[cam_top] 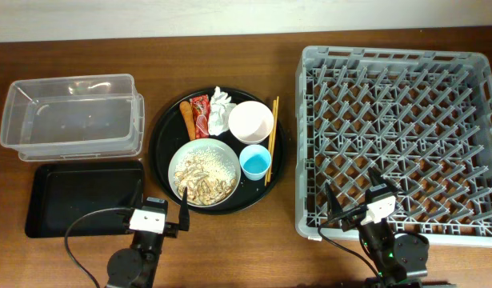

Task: Sort waste into correct bins and load items into the dishwasher rack

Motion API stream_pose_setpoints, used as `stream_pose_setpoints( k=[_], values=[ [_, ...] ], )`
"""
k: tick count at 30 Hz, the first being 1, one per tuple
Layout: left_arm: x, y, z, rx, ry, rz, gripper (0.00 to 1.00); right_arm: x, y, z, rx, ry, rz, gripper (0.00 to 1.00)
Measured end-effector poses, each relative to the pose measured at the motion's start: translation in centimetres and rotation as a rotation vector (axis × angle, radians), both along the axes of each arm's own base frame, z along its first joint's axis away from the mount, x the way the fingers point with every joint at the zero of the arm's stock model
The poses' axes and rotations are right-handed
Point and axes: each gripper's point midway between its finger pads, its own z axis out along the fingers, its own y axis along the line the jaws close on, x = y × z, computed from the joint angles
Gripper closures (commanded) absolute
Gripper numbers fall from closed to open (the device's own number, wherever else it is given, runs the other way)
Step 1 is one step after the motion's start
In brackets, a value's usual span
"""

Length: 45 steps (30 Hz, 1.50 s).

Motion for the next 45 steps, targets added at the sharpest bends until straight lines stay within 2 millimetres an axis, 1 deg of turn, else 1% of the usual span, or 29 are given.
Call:
stream_pose_setpoints(
  k=[23,27,31,32,34,35,36,37,38,39,40,41,42,43,44,45],
  values=[
    [0.0,0.0,0.0,0.0,0.0,0.0,0.01,0.0,0.0,0.0,0.0,0.0,0.0,0.02],
    [0.2,1.1,0.2,0.031,-0.011,0.063,0.0,0.0,0.0,0.0,0.0,0.0,0.0,0.02],
    [0.2,1.4,0.3,0.031,-0.017,0.081,0.01,-0.1,0.2,0.0,0.005,0.0,0.012,0.02],
    [0.2,1.3,0.4,0.03,-0.02,0.076,0.01,-0.2,0.8,0.4,0.007,-0.016,0.046,0.02],
    [0.1,0.3,2.2,0.005,-0.097,0.019,0.0,-0.7,1.9,0.9,0.011,-0.032,0.115,0.02],
    [0.0,0.0,4.1,-0.013,-0.169,-0.001,0.01,-1.2,2.0,2.1,0.011,-0.006,0.125,0.02],
    [-0.3,-0.1,5.6,-0.022,-0.204,-0.011,0.01,-1.6,1.9,4.7,0.012,-0.05,0.122,0.02],
    [-0.5,-0.2,6.2,-0.02,-0.165,-0.02,0.01,-2.6,1.5,9.3,0.013,-0.083,0.102,0.02],
    [-0.6,-0.3,7.0,-0.023,-0.117,-0.025,0.01,-2.9,1.4,11.0,0.013,-0.041,0.095,0.02],
    [-0.6,-0.4,7.7,-0.014,-0.023,-0.029,0.01,-2.1,1.5,11.9,0.012,0.058,0.098,0.02],
    [-0.3,-0.5,8.0,0.004,0.072,-0.028,0.01,-1.7,1.6,11.1,0.011,0.177,0.103,0.02],
    [1.1,-1.0,10.4,0.016,0.153,-0.038,0.01,0.0,1.8,11.3,0.01,0.315,0.105,0.02],
    [2.7,-2.3,11.8,0.036,0.281,-0.079,0.01,1.1,1.9,10.9,0.009,0.505,0.103,0.02],
    [3.4,-2.7,11.4,0.047,0.346,-0.09,0.01,1.7,1.9,11.0,0.01,0.612,0.103,0.02],
    [5.0,-4.2,12.5,0.06,0.488,-0.145,0.01,3.4,2.2,12.3,0.014,0.661,0.112,0.02],
    [6.4,-5.0,12.4,0.068,0.572,-0.164,0.01,3.7,2.5,12.2,0.023,0.748,0.129,0.02]
  ],
)
